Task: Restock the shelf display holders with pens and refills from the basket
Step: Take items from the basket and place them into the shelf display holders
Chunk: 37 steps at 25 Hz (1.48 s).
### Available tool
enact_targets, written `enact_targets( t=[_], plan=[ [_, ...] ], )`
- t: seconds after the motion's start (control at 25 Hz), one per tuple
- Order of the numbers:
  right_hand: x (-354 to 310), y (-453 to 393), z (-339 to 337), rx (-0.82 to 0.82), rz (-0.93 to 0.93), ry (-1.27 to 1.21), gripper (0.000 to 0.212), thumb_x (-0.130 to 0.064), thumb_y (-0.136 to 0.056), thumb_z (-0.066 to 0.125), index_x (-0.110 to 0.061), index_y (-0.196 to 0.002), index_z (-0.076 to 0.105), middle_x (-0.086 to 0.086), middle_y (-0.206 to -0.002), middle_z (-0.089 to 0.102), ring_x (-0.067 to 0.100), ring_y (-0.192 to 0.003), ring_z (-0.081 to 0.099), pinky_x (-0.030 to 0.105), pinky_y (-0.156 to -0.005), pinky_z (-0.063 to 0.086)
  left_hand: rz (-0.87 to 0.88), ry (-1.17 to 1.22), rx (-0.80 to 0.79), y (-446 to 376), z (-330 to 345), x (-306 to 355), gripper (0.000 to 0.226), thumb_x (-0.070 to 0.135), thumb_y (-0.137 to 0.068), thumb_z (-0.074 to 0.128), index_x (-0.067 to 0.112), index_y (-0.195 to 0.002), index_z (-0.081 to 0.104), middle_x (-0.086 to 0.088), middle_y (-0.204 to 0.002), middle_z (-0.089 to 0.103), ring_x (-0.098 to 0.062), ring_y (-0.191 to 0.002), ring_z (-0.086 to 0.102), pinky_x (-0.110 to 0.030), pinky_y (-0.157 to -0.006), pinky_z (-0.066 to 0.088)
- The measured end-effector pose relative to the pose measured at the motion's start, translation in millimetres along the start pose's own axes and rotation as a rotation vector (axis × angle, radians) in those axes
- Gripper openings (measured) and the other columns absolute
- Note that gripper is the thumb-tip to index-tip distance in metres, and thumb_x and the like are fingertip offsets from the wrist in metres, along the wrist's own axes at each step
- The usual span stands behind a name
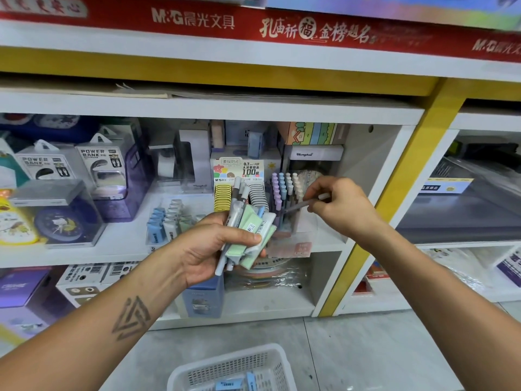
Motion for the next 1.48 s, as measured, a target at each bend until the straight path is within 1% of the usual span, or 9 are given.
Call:
enact_targets(
  t=[0.16,0.28,0.4,0.52,0.64,1.0,1.12,1.28,1.48],
  plan=[
    [-2.7,-5.0,3.9,-0.009,-0.049,-0.033,0.019,-0.015,-0.091,0.069,-0.027,-0.090,0.054,-0.001,-0.079,0.072,0.007,-0.068,0.070,0.023,-0.064,0.055,-0.003,0.018,0.004,-2.1,-2.9,0.2,0.046,-0.008,-0.068,0.073,0.000,-0.113,0.063,-0.021,-0.091,0.074,-0.036,-0.078,0.073,-0.034,-0.058,0.059],
    [-18.0,-1.6,-8.5,0.160,-0.245,0.111,0.011,-0.025,-0.087,0.076,-0.019,-0.095,0.071,-0.004,-0.079,0.073,0.007,-0.071,0.068,0.014,-0.064,0.048,-0.002,0.014,0.007,-3.2,-4.2,-0.4,0.049,-0.007,-0.068,0.073,0.000,-0.115,0.062,-0.021,-0.092,0.074,-0.036,-0.079,0.073,-0.034,-0.059,0.059],
    [-30.6,-0.8,-5.4,0.214,-0.412,0.206,0.016,-0.011,-0.093,0.066,-0.006,-0.107,0.071,0.011,-0.100,0.075,0.031,-0.095,0.068,0.037,-0.082,0.055,-0.003,0.021,0.006,-4.6,-4.0,-1.3,0.049,-0.008,-0.069,0.073,-0.001,-0.117,0.061,-0.021,-0.091,0.074,-0.036,-0.079,0.073,-0.034,-0.058,0.058],
    [-28.0,-5.4,9.3,0.142,-0.399,0.277,0.019,-0.013,-0.096,0.059,-0.014,-0.114,0.054,0.012,-0.096,0.071,0.038,-0.088,0.065,0.047,-0.073,0.055,-0.001,0.017,0.001,-5.1,-3.8,-1.1,0.051,-0.007,-0.069,0.073,-0.001,-0.118,0.060,-0.021,-0.091,0.073,-0.036,-0.079,0.073,-0.034,-0.058,0.058],
    [-22.0,-7.2,19.0,0.123,-0.354,0.380,0.022,-0.022,-0.096,0.061,-0.021,-0.105,0.041,0.010,-0.087,0.068,0.038,-0.075,0.062,0.046,-0.062,0.055,-0.001,0.010,0.008,-4.7,-5.9,-0.3,0.051,-0.006,-0.069,0.073,0.000,-0.118,0.060,-0.021,-0.092,0.074,-0.036,-0.080,0.073,-0.034,-0.059,0.059],
    [-27.3,-8.3,16.2,0.138,-0.397,0.284,0.010,-0.026,-0.089,0.073,-0.018,-0.090,0.065,0.002,-0.078,0.070,0.029,-0.073,0.062,0.037,-0.060,0.050,0.002,0.023,-0.009,-2.9,-5.6,1.7,0.047,-0.007,-0.070,0.072,0.003,-0.115,0.063,-0.020,-0.094,0.074,-0.036,-0.080,0.073,-0.036,-0.061,0.060],
    [-27.9,-11.5,18.8,0.153,-0.434,0.295,0.009,-0.025,-0.092,0.069,-0.017,-0.094,0.075,0.001,-0.089,0.073,0.026,-0.083,0.064,0.035,-0.064,0.051,0.001,0.035,-0.008,-3.1,-6.2,1.2,0.049,-0.008,-0.069,0.073,0.004,-0.116,0.064,-0.021,-0.097,0.074,-0.037,-0.081,0.073,-0.036,-0.060,0.059],
    [-25.1,-15.6,30.6,0.194,-0.468,0.475,0.024,-0.024,-0.101,0.055,-0.013,-0.111,0.075,0.001,-0.106,0.063,0.024,-0.103,0.050,0.027,-0.069,0.034,0.002,0.035,-0.006,-4.4,-7.1,1.4,0.049,-0.007,-0.069,0.074,0.004,-0.115,0.064,-0.022,-0.098,0.073,-0.038,-0.082,0.073,-0.036,-0.059,0.059],
    [-20.1,-18.6,37.0,0.134,-0.429,0.490,0.028,-0.020,-0.100,0.052,-0.014,-0.121,0.070,0.001,-0.114,0.058,0.024,-0.104,0.045,0.027,-0.077,0.035,-0.004,0.033,-0.008,-4.0,-7.9,0.5,0.051,-0.007,-0.069,0.074,0.003,-0.118,0.063,-0.023,-0.099,0.073,-0.037,-0.083,0.073,-0.036,-0.060,0.058]
  ],
)
Point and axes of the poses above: each hand's wrist, its own y-axis away from the middle knuckle, its own z-axis out of the palm, x = y × z, the point moved 8 cm from there along -y, towards the middle knuckle
